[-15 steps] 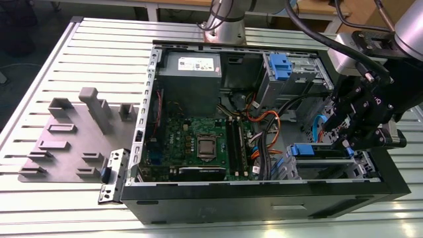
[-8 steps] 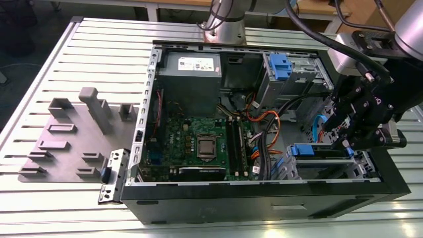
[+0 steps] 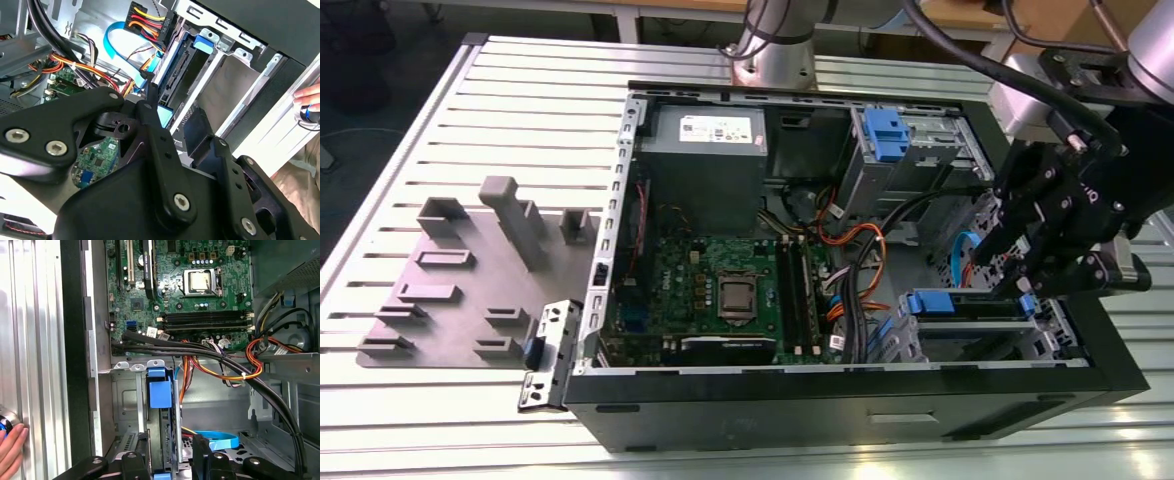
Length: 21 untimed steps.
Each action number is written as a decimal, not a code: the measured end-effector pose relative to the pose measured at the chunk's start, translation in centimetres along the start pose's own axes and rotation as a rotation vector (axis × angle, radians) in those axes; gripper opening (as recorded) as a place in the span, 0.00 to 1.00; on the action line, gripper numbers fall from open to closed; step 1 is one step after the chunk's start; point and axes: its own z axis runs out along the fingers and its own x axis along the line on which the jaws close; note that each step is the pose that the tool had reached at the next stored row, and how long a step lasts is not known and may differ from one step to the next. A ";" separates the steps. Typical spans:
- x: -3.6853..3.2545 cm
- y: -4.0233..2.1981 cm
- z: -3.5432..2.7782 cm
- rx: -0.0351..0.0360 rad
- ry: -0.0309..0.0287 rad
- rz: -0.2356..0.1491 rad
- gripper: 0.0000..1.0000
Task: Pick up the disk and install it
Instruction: 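Insert the first disk wire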
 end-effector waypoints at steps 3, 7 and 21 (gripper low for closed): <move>-0.01 0.00 -0.05 0.0000 0.0000 0.000 0.48; -0.19 0.01 -0.06 0.0000 0.0002 0.000 0.48; -1.17 0.08 0.39 0.0005 0.0030 0.000 0.48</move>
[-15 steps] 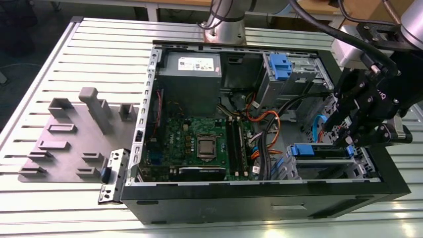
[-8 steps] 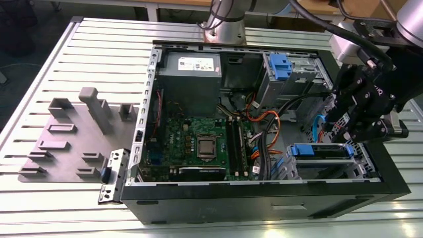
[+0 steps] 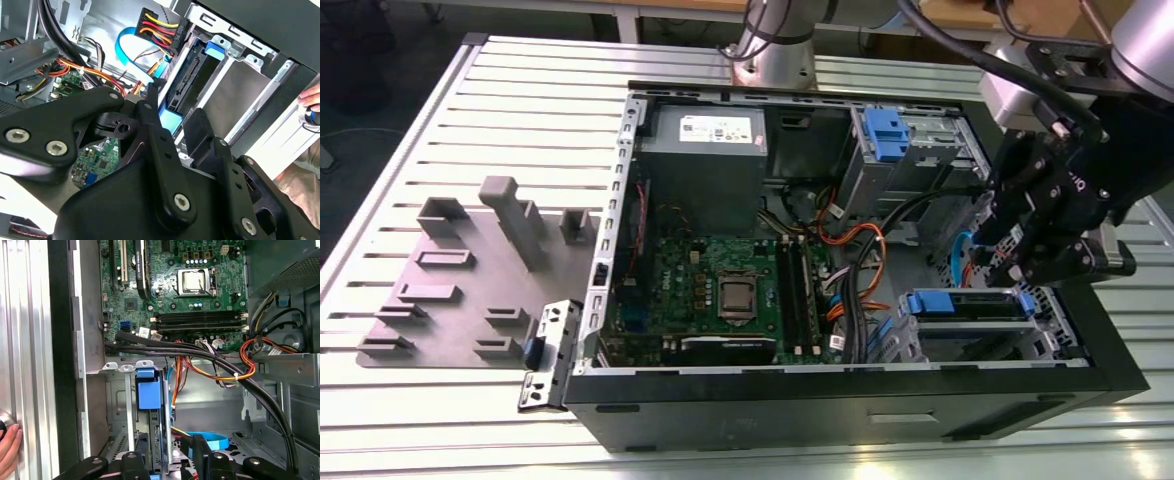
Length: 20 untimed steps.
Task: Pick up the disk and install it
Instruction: 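Insert the first disk wire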
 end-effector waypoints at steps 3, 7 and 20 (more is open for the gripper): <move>-0.09 0.00 0.25 0.0000 0.0002 0.000 0.48; -0.21 -0.02 0.48 0.0001 0.0012 0.000 0.48; -0.46 -0.33 0.92 0.0006 0.0084 0.000 0.48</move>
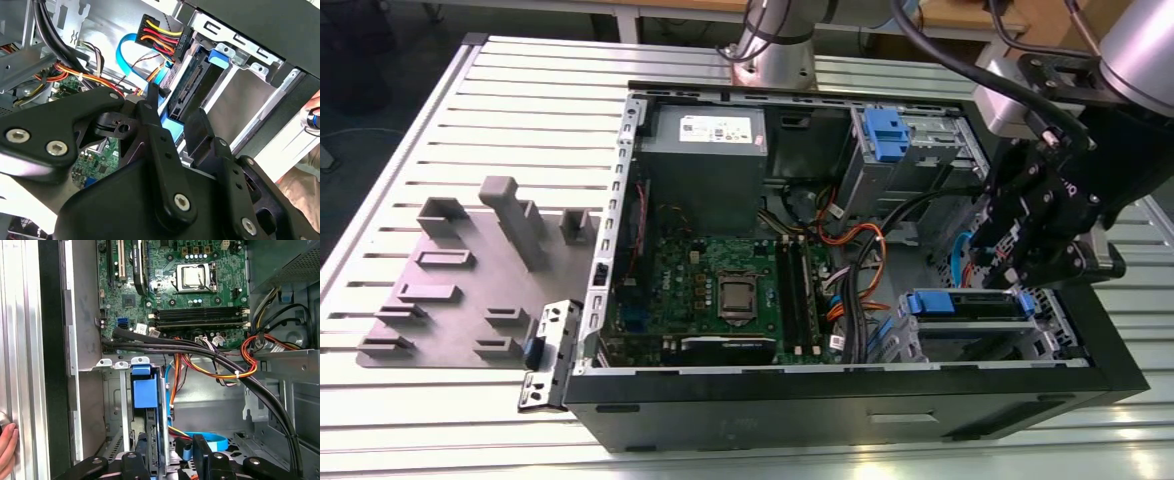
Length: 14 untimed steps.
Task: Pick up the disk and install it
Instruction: 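Insert the first disk wire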
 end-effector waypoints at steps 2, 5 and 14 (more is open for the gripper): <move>-0.01 0.00 0.09 0.0000 0.0006 0.000 0.48; 0.00 0.00 0.09 0.0001 0.0009 0.000 0.48; -0.01 0.00 0.10 0.0001 0.0011 0.000 0.34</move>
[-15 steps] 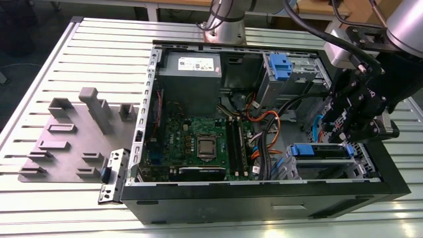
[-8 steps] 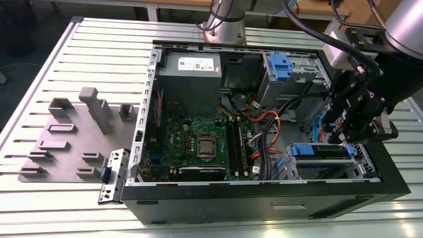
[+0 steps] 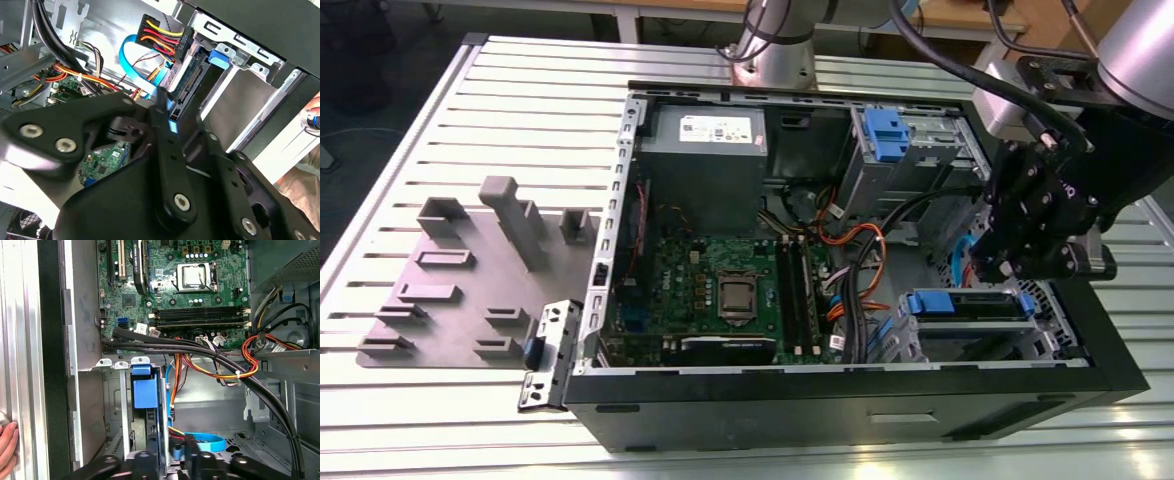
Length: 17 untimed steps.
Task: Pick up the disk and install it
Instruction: 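Insert the first disk wire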
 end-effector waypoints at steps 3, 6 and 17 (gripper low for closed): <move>0.00 0.00 0.00 0.0000 0.0001 0.000 0.22; 0.00 0.00 0.00 0.0000 0.0001 0.000 0.16; 0.24 -0.01 0.00 0.0001 0.0004 0.000 0.16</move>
